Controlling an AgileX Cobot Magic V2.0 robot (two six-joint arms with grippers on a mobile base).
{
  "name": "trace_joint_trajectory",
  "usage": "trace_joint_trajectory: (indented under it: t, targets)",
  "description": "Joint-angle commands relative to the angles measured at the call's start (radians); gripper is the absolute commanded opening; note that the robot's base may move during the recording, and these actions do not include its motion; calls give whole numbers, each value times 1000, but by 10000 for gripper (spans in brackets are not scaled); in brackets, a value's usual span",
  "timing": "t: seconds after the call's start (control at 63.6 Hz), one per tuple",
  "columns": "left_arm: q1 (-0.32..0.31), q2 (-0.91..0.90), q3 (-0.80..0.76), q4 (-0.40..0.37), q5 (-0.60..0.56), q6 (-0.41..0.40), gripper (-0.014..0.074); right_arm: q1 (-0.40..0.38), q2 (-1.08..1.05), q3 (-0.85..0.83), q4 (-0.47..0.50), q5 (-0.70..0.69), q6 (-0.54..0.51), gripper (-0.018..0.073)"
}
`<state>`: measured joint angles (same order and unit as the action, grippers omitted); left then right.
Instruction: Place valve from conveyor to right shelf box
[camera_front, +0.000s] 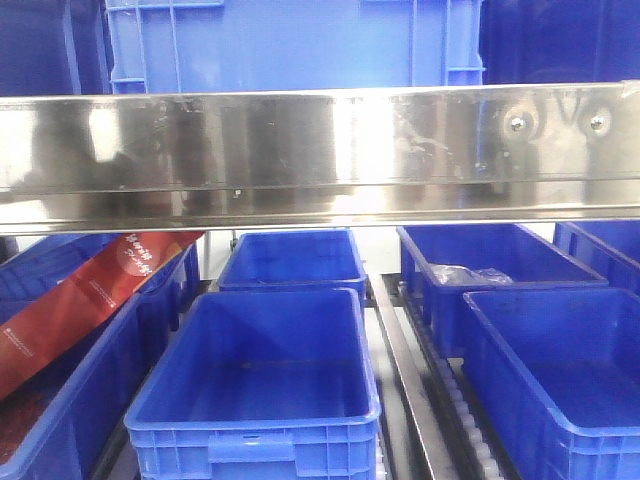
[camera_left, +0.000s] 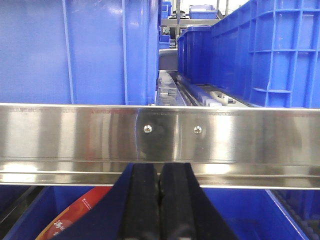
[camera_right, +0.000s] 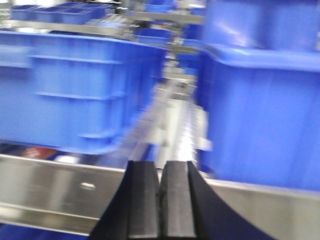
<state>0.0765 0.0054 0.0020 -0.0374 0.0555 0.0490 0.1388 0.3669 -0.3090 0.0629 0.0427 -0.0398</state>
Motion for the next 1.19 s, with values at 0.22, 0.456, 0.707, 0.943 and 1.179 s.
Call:
trace_joint_trajectory:
  t: [0.22, 0.456, 0.707, 0.943, 1.179]
  targets:
    - [-1, -5, -2, 4, -22, -8, -111, -147, -291, 238, 15, 0, -6, -162]
    - [-1, -5, -2, 4, -22, -8, -111, -145, -367, 309, 8, 8, -6, -162]
    - [-1, -5, -2, 4, -22, -8, -111, -145, -367, 309, 3, 12, -6, -162]
    - [-1, -5, -2, 4, -22, -8, -111, -145, -367, 309, 3, 12, -6, -162]
    - [-1, -5, -2, 4, -22, -8, -111, -145, -367, 309, 3, 12, -6, -162]
